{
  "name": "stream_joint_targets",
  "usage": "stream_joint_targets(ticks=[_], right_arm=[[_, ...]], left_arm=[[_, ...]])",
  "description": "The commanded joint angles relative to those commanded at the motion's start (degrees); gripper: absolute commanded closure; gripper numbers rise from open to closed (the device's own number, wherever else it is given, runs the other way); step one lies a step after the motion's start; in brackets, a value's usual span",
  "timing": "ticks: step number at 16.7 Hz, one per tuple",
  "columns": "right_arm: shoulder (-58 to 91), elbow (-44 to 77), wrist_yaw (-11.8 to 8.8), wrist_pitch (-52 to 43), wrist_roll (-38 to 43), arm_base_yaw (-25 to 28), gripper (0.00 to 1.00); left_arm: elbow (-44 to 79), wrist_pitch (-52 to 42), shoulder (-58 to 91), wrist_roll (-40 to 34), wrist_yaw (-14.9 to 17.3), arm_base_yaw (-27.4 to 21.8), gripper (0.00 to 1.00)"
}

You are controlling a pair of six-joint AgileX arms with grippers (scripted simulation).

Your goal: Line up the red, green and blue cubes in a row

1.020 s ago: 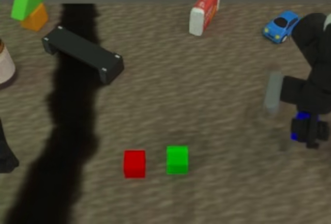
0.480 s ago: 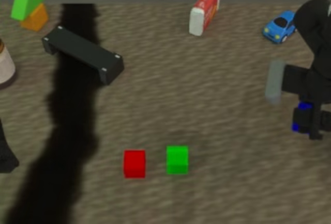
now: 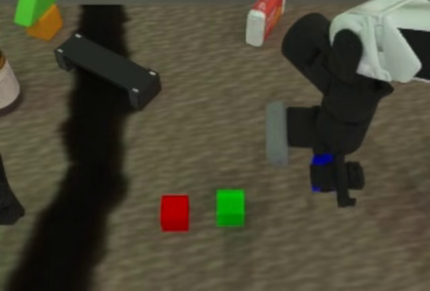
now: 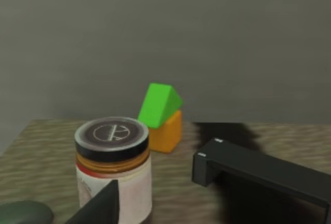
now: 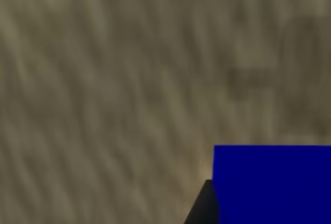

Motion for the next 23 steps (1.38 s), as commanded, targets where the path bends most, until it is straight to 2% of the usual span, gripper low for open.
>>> stream_joint_targets(ticks=[2,4,9,15,20,23], right_arm=[[-0.1,0.9,0.0,-0.7,0.8,3.8,1.00],[-0.3,1.2,0.0,-0.9,1.3,5.3,1.00],[0.2,0.4,0.0,0.1,1.3,5.1,1.00],[4.7,-6.3,0.0,11.9,1.4,5.2,1.00],[5.6,-7.5,0.1,13.7,1.3,5.3,1.00],[5.6,-7.5,0.1,13.7,1.3,5.3,0.77]], left_arm=[[0.0,0.0,0.0,0.0,0.0,0.0,0.00],[0.0,0.0,0.0,0.0,0.0,0.0,0.00],[0.0,0.0,0.0,0.0,0.0,0.0,0.00],[0.0,0.0,0.0,0.0,0.0,0.0,0.00],[0.0,0.0,0.0,0.0,0.0,0.0,0.00],[0.0,0.0,0.0,0.0,0.0,0.0,0.00]])
